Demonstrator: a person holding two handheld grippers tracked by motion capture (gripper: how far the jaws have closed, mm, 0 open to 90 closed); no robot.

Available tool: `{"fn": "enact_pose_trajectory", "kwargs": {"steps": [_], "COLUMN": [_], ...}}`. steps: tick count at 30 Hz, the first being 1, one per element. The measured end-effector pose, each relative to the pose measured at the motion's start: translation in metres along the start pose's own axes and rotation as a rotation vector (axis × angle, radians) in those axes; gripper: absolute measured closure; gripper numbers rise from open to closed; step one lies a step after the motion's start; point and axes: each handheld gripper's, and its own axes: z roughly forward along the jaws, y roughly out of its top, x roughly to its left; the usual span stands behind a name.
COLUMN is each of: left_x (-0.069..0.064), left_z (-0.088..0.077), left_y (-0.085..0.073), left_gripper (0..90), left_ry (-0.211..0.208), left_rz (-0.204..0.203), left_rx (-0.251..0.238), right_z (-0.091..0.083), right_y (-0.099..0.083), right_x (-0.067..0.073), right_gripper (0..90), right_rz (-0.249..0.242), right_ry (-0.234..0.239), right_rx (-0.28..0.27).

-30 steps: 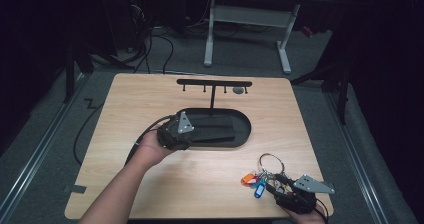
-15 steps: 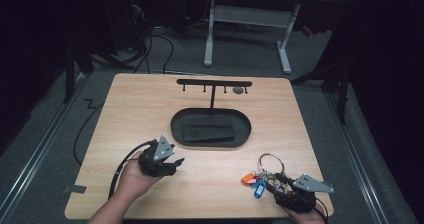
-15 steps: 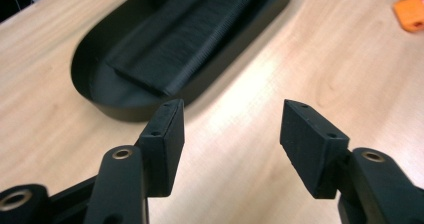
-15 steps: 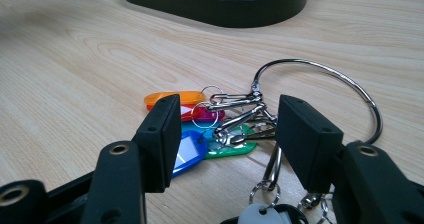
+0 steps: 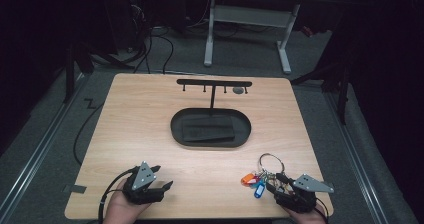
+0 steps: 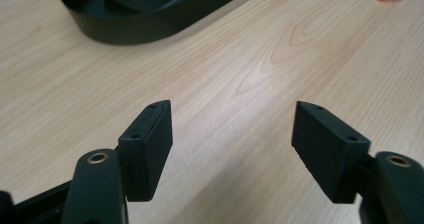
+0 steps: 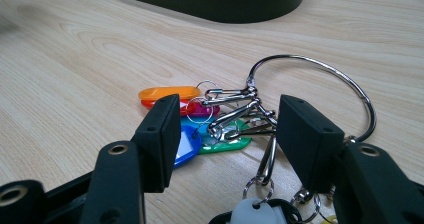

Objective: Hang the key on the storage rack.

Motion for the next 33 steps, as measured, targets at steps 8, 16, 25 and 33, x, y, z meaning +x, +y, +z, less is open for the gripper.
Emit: {"fn": "enact_pose_trajectory", "kwargs": {"steps": [8, 16, 25, 33], "left_x": [0.009, 0.011, 0.013, 0.014], "left_z": [-0.007, -0.012, -0.022, -0.024], "left_y": [-0.008, -0.012, -0.011, -0.01], "left_gripper": [34.6, 30.3, 29.9, 31.4], "left_ry": [-0.057, -0.084, -0.033, -0.035], "left_rz": [-0.064, -0.029, -0.02, -0.017], "left_rx": [-0.017, -0.043, -0.033, -0.002], "right_z": [0.003, 0.009, 0.02, 0.029], "right_y": [0.0, 0.011, 0.039, 0.066], "right_x": [0.003, 0.011, 0.015, 0.02], "right_gripper": [43.6, 47.0, 46.0, 43.8], "right_rz": [-0.021, -0.041, -0.049, -0.09], "right_ry": [-0.019, -0.044, -0.109, -0.11], "right_rx": [0.044, 0.095, 0.217, 0.358]}}
